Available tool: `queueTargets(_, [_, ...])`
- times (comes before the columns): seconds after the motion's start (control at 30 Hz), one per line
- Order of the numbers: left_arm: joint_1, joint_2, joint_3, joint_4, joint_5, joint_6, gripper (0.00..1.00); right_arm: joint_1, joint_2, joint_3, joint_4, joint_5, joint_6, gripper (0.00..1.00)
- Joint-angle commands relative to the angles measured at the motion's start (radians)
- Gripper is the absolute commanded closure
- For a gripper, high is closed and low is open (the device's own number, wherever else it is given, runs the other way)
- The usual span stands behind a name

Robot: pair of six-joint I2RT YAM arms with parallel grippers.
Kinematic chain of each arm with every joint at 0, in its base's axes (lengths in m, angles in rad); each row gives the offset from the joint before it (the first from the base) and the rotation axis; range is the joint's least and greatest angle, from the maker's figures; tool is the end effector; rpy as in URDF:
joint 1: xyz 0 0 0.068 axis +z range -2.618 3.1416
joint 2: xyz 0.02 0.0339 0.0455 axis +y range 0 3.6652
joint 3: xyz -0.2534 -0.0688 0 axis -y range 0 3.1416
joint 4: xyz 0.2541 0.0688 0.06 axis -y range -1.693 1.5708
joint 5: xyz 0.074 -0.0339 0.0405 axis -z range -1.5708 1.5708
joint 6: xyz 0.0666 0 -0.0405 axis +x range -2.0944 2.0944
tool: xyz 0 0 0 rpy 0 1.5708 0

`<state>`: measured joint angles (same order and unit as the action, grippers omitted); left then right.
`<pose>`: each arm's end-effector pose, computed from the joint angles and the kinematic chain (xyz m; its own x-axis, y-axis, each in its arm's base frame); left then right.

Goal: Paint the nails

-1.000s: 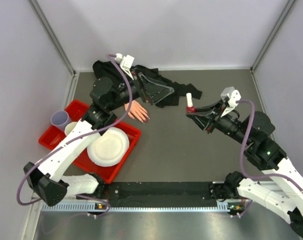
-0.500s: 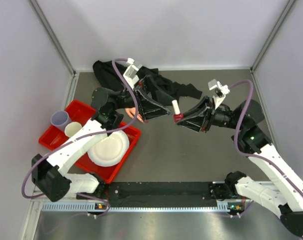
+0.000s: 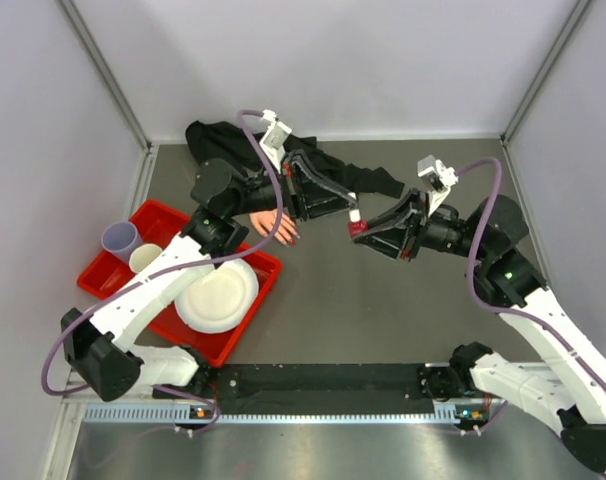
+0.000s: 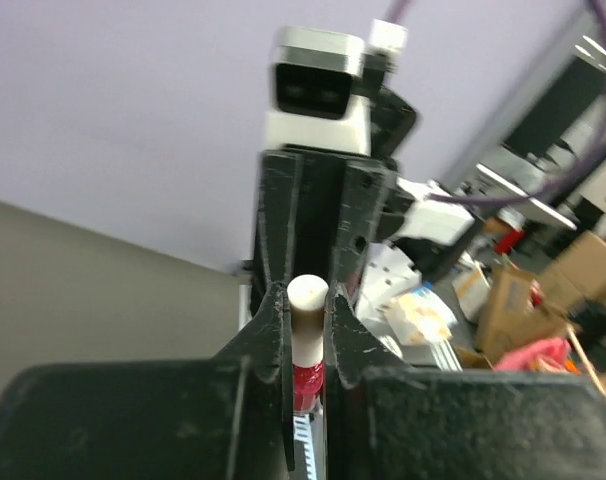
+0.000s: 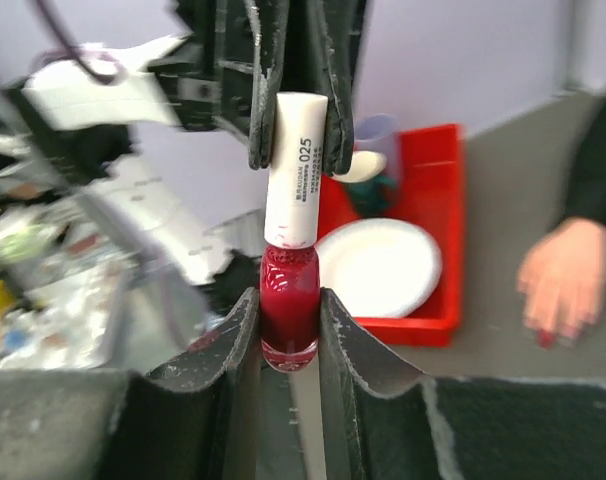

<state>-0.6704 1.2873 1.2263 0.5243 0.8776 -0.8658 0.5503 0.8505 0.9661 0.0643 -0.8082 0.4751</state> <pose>0.2116 -0.2332 0.4533 -0.4861 -0.2357 -0.8415 0.8734 -0.1641 -0.4586 0.1593 0.1542 0.4143 -0.3070 0.1824 -0.9341 -0.9302 0.1500 0.3350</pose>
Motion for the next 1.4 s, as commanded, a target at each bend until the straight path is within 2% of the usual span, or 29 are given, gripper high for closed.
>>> queueTargets(0.0, [-0.014,-0.06,0.099,-0.306,-0.307,0.168,1.0,0.128,-0.034,0.109,-0.243,0.421,-0.223,1.0])
queueTargets(0.07, [-0.038,-0.089,0.088,-0.389,-0.441,0.18,1.0,0.242,-0.021,0.147,-0.329,0.652,-0.306,1.0])
queueTargets(0.1, [-0.049,-0.095,0.085,-0.401,-0.483,0.18,1.0,0.334,-0.013,0.155,-0.34,0.84,-0.328,1.0])
queueTargets(0.13, [-0.063,-0.1,0.082,-0.412,-0.587,0.183,1.0,0.382,-0.005,0.16,-0.348,0.928,-0.354,1.0])
queueTargets(0.2, [-0.125,-0.108,0.082,-0.435,-0.67,0.198,1.0,0.442,0.012,0.16,-0.344,1.105,-0.368,1.0])
queueTargets(0.27, [-0.173,-0.1,0.099,-0.46,-0.745,0.22,1.0,0.464,0.009,0.148,-0.325,1.141,-0.354,1.0])
queueTargets(0.37, [-0.184,-0.079,0.12,-0.481,-0.753,0.214,1.0,0.464,0.004,0.148,-0.32,1.14,-0.36,1.0])
queueTargets(0.4, [-0.184,-0.077,0.125,-0.497,-0.753,0.212,0.96,0.464,-0.001,0.146,-0.314,1.108,-0.365,1.0])
queueTargets(0.47, [-0.184,-0.074,0.139,-0.51,-0.738,0.221,0.85,0.464,-0.008,0.141,-0.305,1.058,-0.391,1.0])
queueTargets(0.5, [-0.184,-0.071,0.145,-0.52,-0.724,0.226,0.76,0.464,-0.014,0.138,-0.304,1.023,-0.4,1.0])
queueTargets(0.53, [-0.184,-0.071,0.156,-0.556,-0.717,0.241,0.58,0.462,-0.016,0.135,-0.304,1.011,-0.414,1.0])
queueTargets(0.63, [-0.182,-0.063,0.206,-0.64,-0.672,0.278,0.31,0.436,-0.039,0.12,-0.314,0.942,-0.426,1.0])
queueTargets(0.7, [-0.181,-0.063,0.254,-0.693,-0.655,0.304,0.26,0.39,-0.053,0.108,-0.316,0.843,-0.42,1.0])
queueTargets(0.77, [-0.176,-0.069,0.295,-0.779,-0.658,0.341,0.03,0.355,-0.071,0.1,-0.322,0.767,-0.409,1.0])
queueTargets(0.93, [-0.147,-0.086,0.377,-0.891,-0.603,0.401,0.02,0.286,-0.074,0.108,-0.354,0.583,-0.405,1.0])
queueTargets(1.0, [-0.138,-0.074,0.412,-0.938,-0.543,0.415,0.08,0.28,-0.073,0.114,-0.362,0.528,-0.405,1.0])
queueTargets(1.07, [-0.13,-0.024,0.505,-1.044,-0.479,0.427,0.16,0.272,-0.073,0.114,-0.362,0.486,-0.398,1.0])
queueTargets(1.1, [-0.13,-0.001,0.541,-1.091,-0.47,0.435,0.23,0.269,-0.073,0.117,-0.362,0.472,-0.397,1.0])
queueTargets(1.13, [-0.129,0.047,0.605,-1.128,-0.438,0.438,0.25,0.26,-0.073,0.118,-0.362,0.454,-0.391,1.0])
queueTargets(1.2, [-0.129,0.09,0.659,-1.216,-0.398,0.45,0.25,0.251,-0.07,0.117,-0.357,0.411,-0.382,1.0])
queueTargets(1.37, [-0.129,0.15,0.719,-1.267,-0.316,0.481,0.24,0.231,-0.067,0.111,-0.347,0.373,-0.366,1.0])
